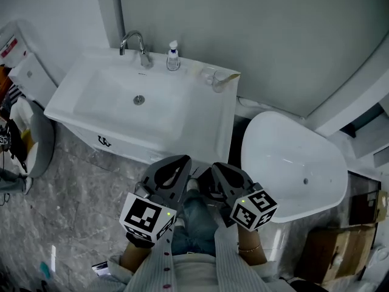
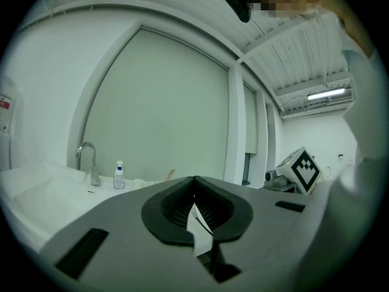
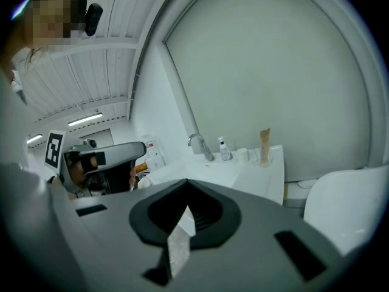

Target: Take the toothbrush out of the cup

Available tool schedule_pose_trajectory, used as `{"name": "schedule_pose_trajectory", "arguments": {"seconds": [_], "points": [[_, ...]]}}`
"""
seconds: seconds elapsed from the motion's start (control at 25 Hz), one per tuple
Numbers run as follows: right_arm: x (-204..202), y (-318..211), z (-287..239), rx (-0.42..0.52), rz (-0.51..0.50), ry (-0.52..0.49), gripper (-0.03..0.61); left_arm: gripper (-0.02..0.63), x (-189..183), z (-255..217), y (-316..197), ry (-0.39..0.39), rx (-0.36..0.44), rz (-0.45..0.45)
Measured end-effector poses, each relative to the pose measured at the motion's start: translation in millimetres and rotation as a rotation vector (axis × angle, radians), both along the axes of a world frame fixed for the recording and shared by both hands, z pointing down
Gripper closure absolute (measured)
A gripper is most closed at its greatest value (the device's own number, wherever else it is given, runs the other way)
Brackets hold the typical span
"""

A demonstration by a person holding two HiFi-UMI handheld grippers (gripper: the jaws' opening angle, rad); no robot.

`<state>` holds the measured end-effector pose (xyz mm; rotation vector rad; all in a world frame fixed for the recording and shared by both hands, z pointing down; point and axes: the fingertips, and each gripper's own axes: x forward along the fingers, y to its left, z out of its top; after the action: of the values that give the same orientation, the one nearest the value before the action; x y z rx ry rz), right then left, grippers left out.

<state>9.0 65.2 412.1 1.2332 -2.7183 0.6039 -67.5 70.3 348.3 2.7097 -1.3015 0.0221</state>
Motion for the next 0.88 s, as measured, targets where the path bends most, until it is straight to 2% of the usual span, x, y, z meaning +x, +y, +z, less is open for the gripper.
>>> {"name": "schedule_pose_trajectory", "arguments": {"seconds": [0.44,0.88], "points": [[16.5,-112.5,-7.9,-0.018,-0.017,-0.014,0.567,0.597,21.8,-5.5,-110.7,-0.019,-0.021,0.000],[39.6,-194.7,-17.6,-0.018,-0.035,-0.019,0.568,0.597,60.3,-18.3,-197.1,-0.044,-0.018,0.028]]}}
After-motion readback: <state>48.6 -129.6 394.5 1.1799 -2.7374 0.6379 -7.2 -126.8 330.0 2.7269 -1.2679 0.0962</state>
